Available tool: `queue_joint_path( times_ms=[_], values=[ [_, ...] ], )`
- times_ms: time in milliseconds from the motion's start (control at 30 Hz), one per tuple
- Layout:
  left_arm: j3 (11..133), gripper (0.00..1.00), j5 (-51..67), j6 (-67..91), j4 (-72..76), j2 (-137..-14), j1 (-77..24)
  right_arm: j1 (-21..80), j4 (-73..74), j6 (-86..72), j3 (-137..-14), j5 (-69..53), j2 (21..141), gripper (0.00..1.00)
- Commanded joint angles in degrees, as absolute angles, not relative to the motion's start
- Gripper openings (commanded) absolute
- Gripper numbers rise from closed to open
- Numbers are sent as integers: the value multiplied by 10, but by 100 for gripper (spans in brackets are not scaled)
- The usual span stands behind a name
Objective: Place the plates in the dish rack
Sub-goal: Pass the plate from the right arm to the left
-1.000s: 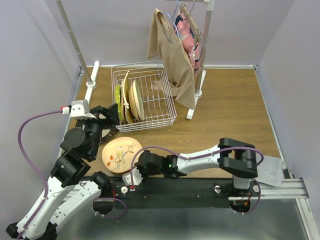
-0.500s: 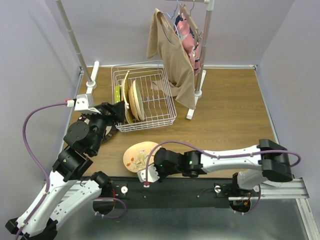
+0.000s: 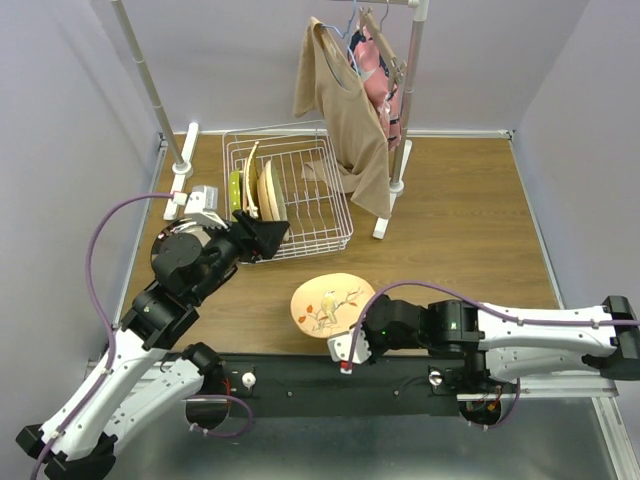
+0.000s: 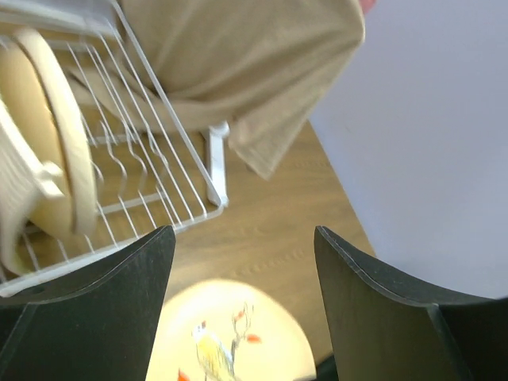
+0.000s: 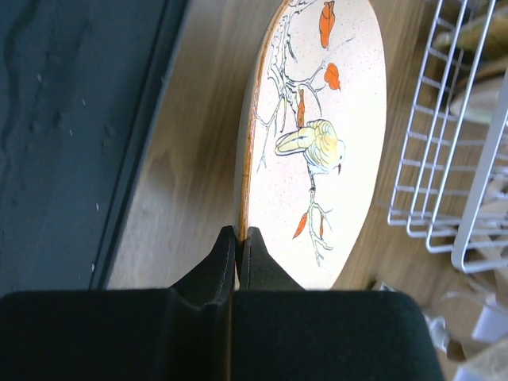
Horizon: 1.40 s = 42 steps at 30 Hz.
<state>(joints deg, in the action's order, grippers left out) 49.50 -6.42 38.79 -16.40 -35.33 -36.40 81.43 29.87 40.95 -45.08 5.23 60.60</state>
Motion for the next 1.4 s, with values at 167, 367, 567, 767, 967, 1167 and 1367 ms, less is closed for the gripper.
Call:
queue_joint_path(
  times_ms=[167, 367, 567, 767, 967, 1167, 1367],
  values=[
    [402, 80, 153, 598, -170, -359, -361, 818, 358, 436, -458, 169, 519, 1],
    [343, 80, 225, 678, -168, -374, -360, 818, 381, 441, -473, 198, 503, 1],
    [268, 80, 279, 765, -105, -349, -360, 818, 381, 452, -500, 210, 507, 1],
    [222, 80, 297, 794, -73, -355, -360, 818, 369, 468, -529, 221, 525, 1],
    [202, 80, 307, 817, -11, -381, -361, 819, 319, 487, -529, 226, 539, 0],
    [201, 75, 312, 814, 22, -417, -361, 821, 280, 504, -536, 235, 553, 1],
    [198, 52, 308, 813, 33, -428, -361, 824, 267, 512, -544, 239, 556, 1]
  ],
)
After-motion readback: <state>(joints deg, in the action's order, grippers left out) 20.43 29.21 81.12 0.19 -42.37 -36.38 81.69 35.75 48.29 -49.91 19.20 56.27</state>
